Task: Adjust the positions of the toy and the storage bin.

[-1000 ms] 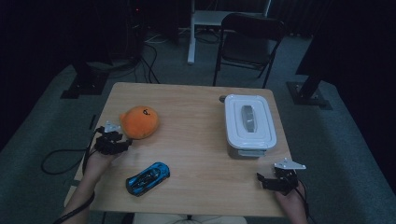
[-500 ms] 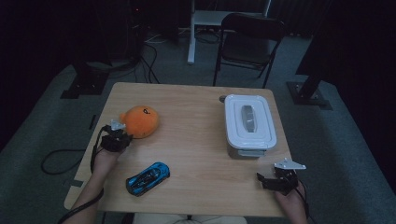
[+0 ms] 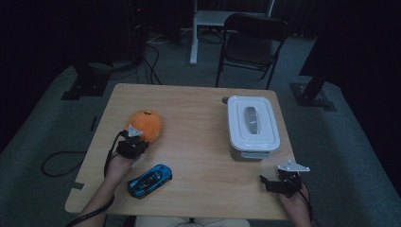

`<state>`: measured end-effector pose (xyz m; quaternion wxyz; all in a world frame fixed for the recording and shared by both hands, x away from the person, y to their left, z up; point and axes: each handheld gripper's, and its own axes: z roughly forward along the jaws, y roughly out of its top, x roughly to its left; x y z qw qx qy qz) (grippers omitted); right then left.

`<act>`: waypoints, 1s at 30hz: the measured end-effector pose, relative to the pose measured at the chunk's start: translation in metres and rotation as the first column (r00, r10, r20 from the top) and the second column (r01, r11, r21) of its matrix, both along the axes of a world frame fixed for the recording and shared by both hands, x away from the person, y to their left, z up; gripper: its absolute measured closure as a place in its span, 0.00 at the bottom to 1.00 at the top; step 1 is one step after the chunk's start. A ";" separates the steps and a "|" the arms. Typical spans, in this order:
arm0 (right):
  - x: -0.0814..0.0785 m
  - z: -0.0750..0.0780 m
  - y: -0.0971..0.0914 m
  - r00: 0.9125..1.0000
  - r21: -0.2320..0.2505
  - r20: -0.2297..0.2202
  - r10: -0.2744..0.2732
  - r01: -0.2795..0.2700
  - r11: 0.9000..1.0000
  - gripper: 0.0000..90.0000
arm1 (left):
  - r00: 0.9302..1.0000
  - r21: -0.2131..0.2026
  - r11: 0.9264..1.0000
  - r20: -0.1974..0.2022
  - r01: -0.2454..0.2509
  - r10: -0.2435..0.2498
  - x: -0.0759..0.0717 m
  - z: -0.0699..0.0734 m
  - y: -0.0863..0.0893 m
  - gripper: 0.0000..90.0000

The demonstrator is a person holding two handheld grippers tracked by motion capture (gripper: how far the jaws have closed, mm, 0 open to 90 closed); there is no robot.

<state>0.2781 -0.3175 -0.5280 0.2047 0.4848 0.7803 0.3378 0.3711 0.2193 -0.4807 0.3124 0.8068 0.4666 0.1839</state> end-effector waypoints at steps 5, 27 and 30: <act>0.000 0.000 0.000 1.000 0.000 0.000 0.000 0.000 1.000 0.15 | 0.998 -0.051 0.997 -0.023 0.057 -0.058 -0.006 0.006 -0.003 0.78; 0.000 0.000 0.000 1.000 0.000 0.000 0.000 0.000 1.000 0.15 | 0.974 -0.032 0.974 0.035 -0.223 0.224 0.044 0.049 0.013 0.22; 0.000 0.000 0.000 1.000 0.000 0.000 0.000 0.000 1.000 0.15 | 0.976 -0.020 0.976 0.013 -0.218 0.218 0.051 0.041 0.009 0.22</act>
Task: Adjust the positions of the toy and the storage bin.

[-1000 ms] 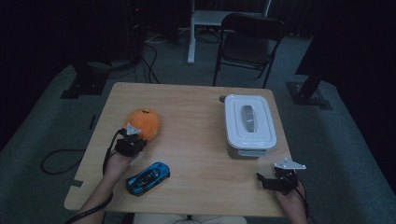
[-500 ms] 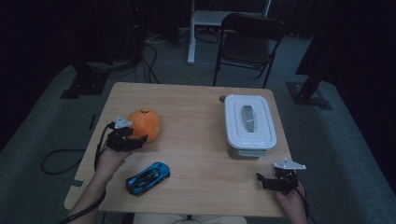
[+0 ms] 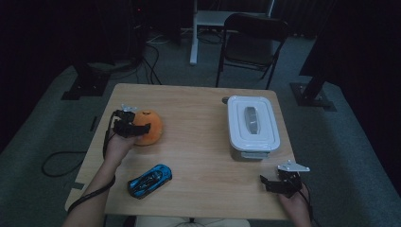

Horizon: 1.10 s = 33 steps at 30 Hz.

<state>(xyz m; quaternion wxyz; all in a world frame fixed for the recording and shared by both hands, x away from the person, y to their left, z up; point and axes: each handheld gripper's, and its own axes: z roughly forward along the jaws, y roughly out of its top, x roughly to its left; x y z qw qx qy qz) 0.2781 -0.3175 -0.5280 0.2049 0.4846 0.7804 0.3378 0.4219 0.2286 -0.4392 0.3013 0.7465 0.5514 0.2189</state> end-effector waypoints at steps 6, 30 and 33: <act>0.000 0.000 0.000 1.000 0.000 0.000 0.000 0.000 1.000 0.15 | 1.000 0.032 0.999 -0.004 -0.020 0.021 0.005 -0.015 -0.002 0.22; 0.000 0.000 0.000 1.000 0.001 0.000 -0.002 0.002 1.000 0.15 | 0.965 0.079 0.965 0.067 0.250 -0.255 -0.040 0.006 0.033 0.72; 0.000 0.000 0.000 1.000 0.001 -0.001 -0.002 0.002 1.000 0.15 | 0.954 0.055 0.957 0.082 0.285 -0.289 -0.051 0.013 0.044 0.72</act>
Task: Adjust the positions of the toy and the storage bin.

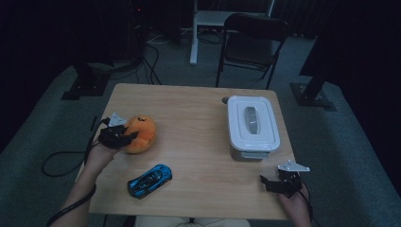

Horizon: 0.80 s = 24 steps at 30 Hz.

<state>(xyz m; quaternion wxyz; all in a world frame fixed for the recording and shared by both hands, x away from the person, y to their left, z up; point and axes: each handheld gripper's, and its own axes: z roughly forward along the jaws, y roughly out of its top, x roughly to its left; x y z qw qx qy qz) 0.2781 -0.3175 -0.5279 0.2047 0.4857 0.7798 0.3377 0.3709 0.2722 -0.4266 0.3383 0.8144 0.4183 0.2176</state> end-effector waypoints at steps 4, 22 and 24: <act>0.000 0.000 0.000 1.000 0.000 0.000 0.000 0.000 1.000 0.15 | 0.998 0.016 0.998 0.006 0.063 -0.063 -0.016 0.002 0.013 0.72; 0.000 0.000 0.000 1.000 0.000 0.000 0.000 0.000 1.000 0.15 | 0.987 0.013 0.988 -0.064 0.151 -0.150 -0.032 -0.027 0.028 0.59; 0.000 0.000 0.000 1.000 0.001 -0.001 0.000 0.000 1.000 0.15 | 0.990 -0.010 0.992 -0.070 0.123 -0.123 -0.031 -0.023 0.029 0.43</act>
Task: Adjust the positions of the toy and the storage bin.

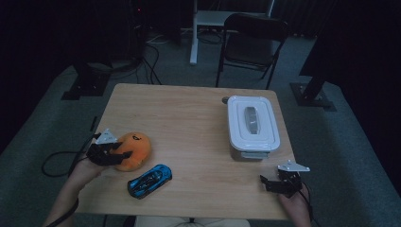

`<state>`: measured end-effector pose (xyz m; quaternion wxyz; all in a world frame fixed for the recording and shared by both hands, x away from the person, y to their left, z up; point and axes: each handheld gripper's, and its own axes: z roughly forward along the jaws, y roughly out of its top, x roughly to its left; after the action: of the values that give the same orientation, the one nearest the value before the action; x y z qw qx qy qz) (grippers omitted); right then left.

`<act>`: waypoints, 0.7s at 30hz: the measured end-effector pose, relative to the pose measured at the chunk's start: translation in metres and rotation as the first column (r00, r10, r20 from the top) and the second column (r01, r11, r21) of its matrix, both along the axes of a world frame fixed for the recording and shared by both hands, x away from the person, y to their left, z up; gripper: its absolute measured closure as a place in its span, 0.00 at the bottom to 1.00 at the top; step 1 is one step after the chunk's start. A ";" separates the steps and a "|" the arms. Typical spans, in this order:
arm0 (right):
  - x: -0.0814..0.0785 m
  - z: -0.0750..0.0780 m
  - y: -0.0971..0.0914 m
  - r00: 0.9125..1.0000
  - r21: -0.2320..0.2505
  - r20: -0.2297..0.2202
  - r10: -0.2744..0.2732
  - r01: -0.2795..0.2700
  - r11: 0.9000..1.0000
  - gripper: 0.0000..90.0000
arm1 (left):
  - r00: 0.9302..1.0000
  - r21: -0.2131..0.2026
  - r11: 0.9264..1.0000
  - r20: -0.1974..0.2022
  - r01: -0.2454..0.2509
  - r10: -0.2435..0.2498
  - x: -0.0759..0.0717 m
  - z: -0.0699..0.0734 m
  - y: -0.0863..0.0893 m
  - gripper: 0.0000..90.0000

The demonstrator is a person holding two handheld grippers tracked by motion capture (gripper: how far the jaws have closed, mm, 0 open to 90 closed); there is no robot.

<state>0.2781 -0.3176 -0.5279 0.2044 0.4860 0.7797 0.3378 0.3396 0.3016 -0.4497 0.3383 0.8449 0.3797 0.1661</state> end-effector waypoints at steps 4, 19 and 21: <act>0.000 0.000 0.000 1.000 0.000 -0.002 0.001 -0.001 1.000 0.15 | 0.999 -0.063 0.997 -0.002 -0.052 0.052 -0.001 0.011 0.006 0.24; 0.003 0.001 -0.005 1.000 0.003 -0.007 -0.014 0.014 1.000 0.15 | 0.996 -0.161 0.983 0.000 -0.093 0.094 0.005 0.039 -0.013 0.00; 0.003 0.002 -0.008 0.999 0.002 -0.011 -0.036 0.036 0.999 0.15 | 0.995 -0.150 0.984 0.024 -0.091 0.096 0.007 0.040 -0.022 0.01</act>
<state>0.2814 -0.3253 -0.5256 0.2055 0.5018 0.7717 0.3323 0.3462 0.2795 -0.4095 0.3983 0.7958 0.4248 0.1662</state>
